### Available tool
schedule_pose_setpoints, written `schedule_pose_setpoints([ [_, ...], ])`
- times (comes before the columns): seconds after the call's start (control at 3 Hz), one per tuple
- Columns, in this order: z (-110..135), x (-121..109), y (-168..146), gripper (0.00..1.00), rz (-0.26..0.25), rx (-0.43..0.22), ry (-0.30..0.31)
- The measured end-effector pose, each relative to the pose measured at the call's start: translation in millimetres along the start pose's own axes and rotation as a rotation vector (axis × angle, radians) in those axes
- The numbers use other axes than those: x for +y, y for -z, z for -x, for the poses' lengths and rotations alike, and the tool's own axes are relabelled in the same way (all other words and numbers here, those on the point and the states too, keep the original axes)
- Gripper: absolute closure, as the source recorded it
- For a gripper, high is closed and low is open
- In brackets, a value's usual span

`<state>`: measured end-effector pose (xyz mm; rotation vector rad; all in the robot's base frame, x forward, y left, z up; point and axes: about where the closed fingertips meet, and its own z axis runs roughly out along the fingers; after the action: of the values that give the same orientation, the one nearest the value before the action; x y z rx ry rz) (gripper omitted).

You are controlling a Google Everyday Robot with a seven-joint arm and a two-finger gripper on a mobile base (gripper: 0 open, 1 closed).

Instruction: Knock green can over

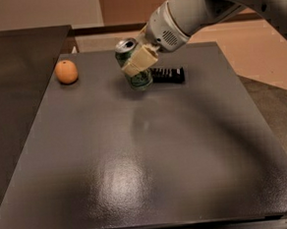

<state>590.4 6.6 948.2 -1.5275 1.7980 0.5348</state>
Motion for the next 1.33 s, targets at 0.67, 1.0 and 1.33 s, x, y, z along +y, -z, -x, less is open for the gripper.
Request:
schedule_pose_setpoints([
  [0.67, -21.0, 36.3, 12.0, 1.00, 0.180, 0.258, 0.212],
  [1.0, -31.5, 53.6, 6.8, 0.81, 0.249, 0.358, 0.288],
  [1.33, -39.1, 62.6, -2.9, 0.58, 0.277, 0.440, 0.345],
])
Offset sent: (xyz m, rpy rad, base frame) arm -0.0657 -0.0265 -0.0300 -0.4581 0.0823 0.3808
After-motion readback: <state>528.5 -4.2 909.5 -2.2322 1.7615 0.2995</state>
